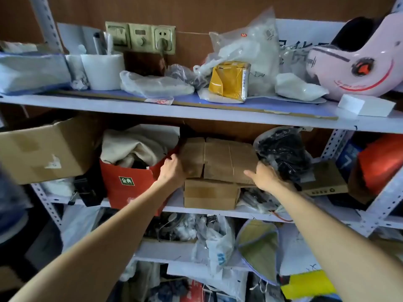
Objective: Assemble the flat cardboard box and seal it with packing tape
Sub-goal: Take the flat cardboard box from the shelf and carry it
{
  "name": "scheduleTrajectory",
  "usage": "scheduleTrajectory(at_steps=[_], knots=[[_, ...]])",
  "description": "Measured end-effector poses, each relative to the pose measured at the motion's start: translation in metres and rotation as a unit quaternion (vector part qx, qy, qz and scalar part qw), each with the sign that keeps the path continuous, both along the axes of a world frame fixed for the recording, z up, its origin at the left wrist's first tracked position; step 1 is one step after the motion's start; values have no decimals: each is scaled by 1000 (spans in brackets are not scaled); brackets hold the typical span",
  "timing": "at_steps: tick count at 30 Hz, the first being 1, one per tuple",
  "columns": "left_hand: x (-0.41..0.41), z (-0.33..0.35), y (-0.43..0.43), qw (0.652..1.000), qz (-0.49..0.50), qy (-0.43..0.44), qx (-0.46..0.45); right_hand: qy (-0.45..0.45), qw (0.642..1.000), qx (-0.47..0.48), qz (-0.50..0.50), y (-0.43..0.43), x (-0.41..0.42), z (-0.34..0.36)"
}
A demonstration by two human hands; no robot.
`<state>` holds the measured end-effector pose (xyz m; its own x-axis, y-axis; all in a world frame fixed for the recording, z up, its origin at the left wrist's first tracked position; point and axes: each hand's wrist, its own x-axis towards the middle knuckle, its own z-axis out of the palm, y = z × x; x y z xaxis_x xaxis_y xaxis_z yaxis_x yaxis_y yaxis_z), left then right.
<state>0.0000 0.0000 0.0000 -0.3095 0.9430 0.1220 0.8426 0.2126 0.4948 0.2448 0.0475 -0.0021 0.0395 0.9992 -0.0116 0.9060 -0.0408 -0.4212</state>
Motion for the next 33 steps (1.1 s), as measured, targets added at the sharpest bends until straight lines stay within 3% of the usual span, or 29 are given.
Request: scheduleTrajectory(at_steps=[3,10,13,22,27,33], knots=[[-4,-2,5,1000,14,4,8,62,998,-21,-21,9,3,1],[4,-8,16,991,41,-126,-28,148,983,-28,-103,18,36,8],[20,-9,19,991,24,-132,-24,171,977,-14,-123,14,57,5],[109,-5,30,978,-120,-172,-13,217,955,61,-195,-33,150,8],[184,-24,32,931,-227,-283,-22,211,940,84,-254,-81,201,-1],[243,-38,23,888,-341,-302,-61,219,889,129,-381,-149,251,-2]])
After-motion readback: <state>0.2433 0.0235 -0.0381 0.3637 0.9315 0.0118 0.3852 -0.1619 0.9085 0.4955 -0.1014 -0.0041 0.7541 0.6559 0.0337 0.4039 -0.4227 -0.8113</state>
